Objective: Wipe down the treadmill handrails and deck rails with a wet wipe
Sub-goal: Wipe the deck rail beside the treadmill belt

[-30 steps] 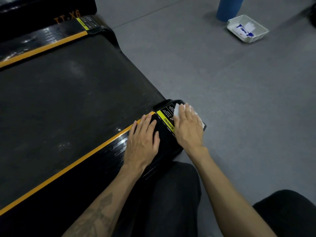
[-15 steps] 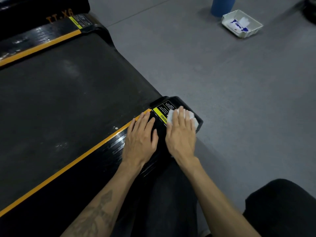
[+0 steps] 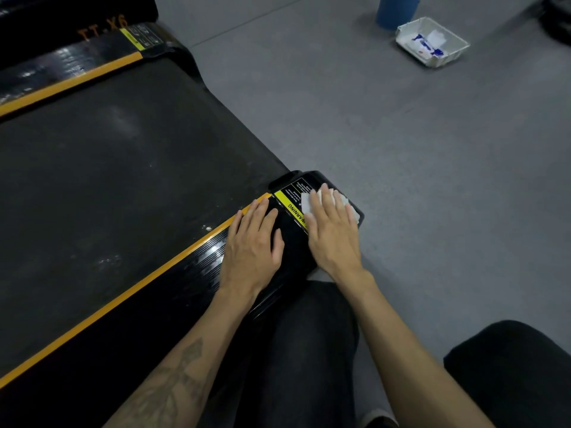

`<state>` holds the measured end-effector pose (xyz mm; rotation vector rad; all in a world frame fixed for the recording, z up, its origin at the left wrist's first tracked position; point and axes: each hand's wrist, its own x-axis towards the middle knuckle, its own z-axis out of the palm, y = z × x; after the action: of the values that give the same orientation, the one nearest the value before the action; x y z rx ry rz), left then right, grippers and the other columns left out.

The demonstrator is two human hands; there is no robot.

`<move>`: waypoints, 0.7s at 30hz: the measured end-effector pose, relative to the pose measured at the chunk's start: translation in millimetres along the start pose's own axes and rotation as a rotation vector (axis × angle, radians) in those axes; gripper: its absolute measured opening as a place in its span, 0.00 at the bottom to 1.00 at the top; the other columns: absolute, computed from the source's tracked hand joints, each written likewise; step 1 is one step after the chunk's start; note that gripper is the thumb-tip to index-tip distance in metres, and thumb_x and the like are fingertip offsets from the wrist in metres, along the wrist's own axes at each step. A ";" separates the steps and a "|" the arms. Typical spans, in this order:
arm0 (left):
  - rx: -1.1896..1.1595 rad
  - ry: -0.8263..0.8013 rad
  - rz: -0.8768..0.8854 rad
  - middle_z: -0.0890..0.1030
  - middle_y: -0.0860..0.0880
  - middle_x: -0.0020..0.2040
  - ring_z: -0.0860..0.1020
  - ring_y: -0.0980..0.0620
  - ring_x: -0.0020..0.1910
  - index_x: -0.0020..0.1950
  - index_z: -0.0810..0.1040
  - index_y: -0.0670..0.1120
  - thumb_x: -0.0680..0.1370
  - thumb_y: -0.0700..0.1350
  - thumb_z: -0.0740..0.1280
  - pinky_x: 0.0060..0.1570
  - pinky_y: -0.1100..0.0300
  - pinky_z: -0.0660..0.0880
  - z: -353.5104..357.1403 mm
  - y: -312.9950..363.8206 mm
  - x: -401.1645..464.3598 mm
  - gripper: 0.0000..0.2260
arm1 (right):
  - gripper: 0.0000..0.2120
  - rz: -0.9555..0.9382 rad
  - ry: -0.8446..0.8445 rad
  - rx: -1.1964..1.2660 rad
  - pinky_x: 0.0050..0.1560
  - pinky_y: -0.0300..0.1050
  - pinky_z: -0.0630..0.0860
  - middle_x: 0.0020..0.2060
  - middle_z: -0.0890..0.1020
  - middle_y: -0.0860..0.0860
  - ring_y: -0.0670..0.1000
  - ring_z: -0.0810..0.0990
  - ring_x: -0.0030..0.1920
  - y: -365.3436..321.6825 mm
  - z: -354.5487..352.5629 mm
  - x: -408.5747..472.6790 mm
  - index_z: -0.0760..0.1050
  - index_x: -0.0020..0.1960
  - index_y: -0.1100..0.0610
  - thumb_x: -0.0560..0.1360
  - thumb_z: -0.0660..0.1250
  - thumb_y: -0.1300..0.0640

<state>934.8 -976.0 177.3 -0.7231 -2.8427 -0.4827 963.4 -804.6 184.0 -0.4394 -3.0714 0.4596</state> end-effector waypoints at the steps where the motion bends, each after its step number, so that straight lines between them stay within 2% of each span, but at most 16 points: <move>1: 0.000 -0.001 -0.001 0.69 0.45 0.79 0.63 0.49 0.80 0.75 0.72 0.44 0.84 0.48 0.60 0.79 0.46 0.61 -0.5 0.1 -0.1 0.20 | 0.26 0.021 0.007 0.016 0.82 0.54 0.47 0.83 0.52 0.53 0.53 0.48 0.83 4.7 -1.5 0.8 0.51 0.84 0.54 0.87 0.44 0.48; 5: -0.002 -0.005 -0.002 0.69 0.45 0.78 0.64 0.48 0.80 0.75 0.73 0.43 0.84 0.48 0.60 0.79 0.46 0.61 -1.4 0.3 0.9 0.20 | 0.28 0.182 0.079 0.070 0.82 0.57 0.48 0.83 0.52 0.56 0.55 0.48 0.83 -12.2 8.3 -21.1 0.52 0.84 0.58 0.86 0.44 0.48; 8: 0.001 -0.004 -0.001 0.69 0.44 0.78 0.64 0.48 0.80 0.75 0.73 0.43 0.84 0.48 0.60 0.79 0.46 0.61 -1.8 0.4 -0.1 0.20 | 0.28 0.043 0.032 0.014 0.81 0.58 0.51 0.83 0.53 0.54 0.55 0.49 0.83 -16.0 9.1 -14.2 0.54 0.83 0.55 0.85 0.43 0.48; 11: 0.004 -0.001 -0.003 0.69 0.44 0.79 0.64 0.48 0.80 0.75 0.72 0.43 0.84 0.48 0.60 0.79 0.45 0.61 -2.1 1.3 -0.3 0.20 | 0.26 -0.060 -0.018 0.013 0.81 0.56 0.50 0.83 0.53 0.53 0.54 0.50 0.83 3.1 -1.1 10.4 0.54 0.84 0.51 0.87 0.45 0.48; 15: -0.003 -0.004 -0.009 0.69 0.45 0.78 0.64 0.49 0.80 0.75 0.73 0.43 0.84 0.48 0.60 0.79 0.46 0.61 -2.7 1.4 0.1 0.20 | 0.28 0.142 0.044 0.056 0.82 0.56 0.50 0.83 0.55 0.56 0.55 0.52 0.82 4.2 1.8 -3.7 0.52 0.84 0.55 0.87 0.46 0.47; 17: 0.000 -0.007 -0.007 0.69 0.44 0.78 0.63 0.48 0.80 0.75 0.73 0.43 0.84 0.48 0.60 0.79 0.46 0.60 -2.7 0.8 0.7 0.20 | 0.28 0.168 0.053 0.027 0.81 0.58 0.50 0.83 0.54 0.56 0.57 0.51 0.83 -6.7 8.0 -14.7 0.52 0.84 0.57 0.86 0.46 0.47; 21: 0.003 -0.006 -0.004 0.69 0.44 0.78 0.64 0.48 0.80 0.75 0.73 0.43 0.84 0.48 0.60 0.79 0.46 0.60 -3.1 1.5 0.4 0.20 | 0.27 -0.007 -0.026 0.014 0.81 0.59 0.49 0.83 0.52 0.52 0.56 0.50 0.83 0.4 -0.7 10.7 0.53 0.84 0.52 0.87 0.46 0.47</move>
<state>935.4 -975.6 180.7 -0.7190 -2.8503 -0.4779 953.2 -801.1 184.1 -0.4249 -3.0919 0.4898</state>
